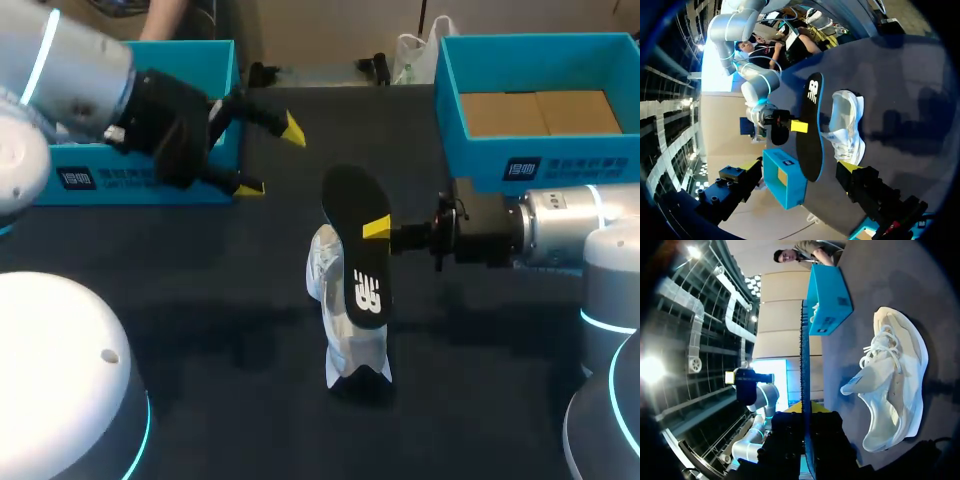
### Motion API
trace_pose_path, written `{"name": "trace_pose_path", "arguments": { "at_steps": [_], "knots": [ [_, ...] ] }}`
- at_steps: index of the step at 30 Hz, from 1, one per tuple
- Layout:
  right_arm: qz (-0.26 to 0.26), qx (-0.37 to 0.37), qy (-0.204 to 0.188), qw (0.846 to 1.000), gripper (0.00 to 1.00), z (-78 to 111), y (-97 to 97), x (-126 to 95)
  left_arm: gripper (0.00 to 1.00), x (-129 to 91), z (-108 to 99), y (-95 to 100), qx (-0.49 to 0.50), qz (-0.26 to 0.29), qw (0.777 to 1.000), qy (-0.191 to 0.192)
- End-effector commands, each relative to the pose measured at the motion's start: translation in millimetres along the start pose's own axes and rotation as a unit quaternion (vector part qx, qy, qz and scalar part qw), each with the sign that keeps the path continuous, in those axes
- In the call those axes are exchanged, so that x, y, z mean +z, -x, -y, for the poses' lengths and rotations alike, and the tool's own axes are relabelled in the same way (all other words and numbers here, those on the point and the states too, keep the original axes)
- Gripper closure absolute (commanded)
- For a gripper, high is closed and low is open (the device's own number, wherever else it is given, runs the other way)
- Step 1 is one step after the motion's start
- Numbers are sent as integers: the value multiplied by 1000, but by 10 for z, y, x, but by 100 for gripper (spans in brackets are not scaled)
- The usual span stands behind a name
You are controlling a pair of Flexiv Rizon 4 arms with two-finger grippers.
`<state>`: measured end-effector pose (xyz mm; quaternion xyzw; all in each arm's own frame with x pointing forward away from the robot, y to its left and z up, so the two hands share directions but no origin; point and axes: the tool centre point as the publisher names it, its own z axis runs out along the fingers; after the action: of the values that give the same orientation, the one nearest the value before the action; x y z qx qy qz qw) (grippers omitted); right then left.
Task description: Take the shoe out of the shoebox, open the shoe tongue, remove and reinsert the insole, then place the shoe into the shoebox
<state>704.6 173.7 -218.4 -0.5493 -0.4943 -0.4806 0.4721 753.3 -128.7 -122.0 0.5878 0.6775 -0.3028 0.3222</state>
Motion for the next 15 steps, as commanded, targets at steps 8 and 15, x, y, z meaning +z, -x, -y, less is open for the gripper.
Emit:
{"name": "trace_pose_path", "arguments": {
  "at_steps": [8,15],
  "knots": [
    [1,1,1,1000,100,3,-5,18,0,139,-171,278,-26,-113,993,1],
    [1,1,1,1000,100,3,-5,18,0,274,-224,493,-46,-220,974,8]
  ]
}}
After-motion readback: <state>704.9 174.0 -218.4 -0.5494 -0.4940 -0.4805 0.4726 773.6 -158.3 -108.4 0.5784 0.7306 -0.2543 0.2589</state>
